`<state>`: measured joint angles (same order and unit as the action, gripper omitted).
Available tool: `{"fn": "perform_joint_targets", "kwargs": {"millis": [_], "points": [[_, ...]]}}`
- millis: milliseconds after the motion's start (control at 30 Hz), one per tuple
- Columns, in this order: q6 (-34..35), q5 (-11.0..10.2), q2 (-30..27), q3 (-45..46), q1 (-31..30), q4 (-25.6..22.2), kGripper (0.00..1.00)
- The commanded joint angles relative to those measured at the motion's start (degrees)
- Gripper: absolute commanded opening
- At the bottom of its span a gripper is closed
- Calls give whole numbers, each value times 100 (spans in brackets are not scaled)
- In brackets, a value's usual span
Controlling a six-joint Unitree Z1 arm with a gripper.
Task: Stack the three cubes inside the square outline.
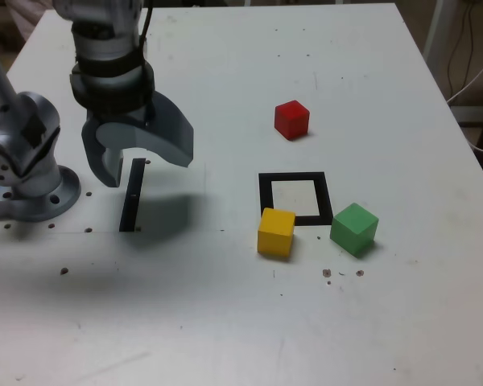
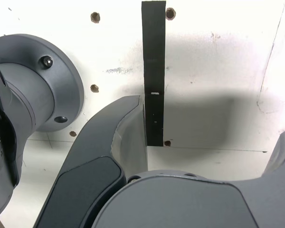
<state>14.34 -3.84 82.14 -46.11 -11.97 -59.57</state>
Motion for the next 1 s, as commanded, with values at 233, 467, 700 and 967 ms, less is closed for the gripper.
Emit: {"fn": "perform_joint_targets", "kwargs": {"millis": [233, 467, 700, 967], "points": [[-1, -114, 76, -58, 10, -35, 97], [-41, -149, 167, -236, 10, -63, 97], [-164, -170, 403, -876, 75, -256, 97], [-1114, 56, 930, -1849, 873, -831, 97]]}}
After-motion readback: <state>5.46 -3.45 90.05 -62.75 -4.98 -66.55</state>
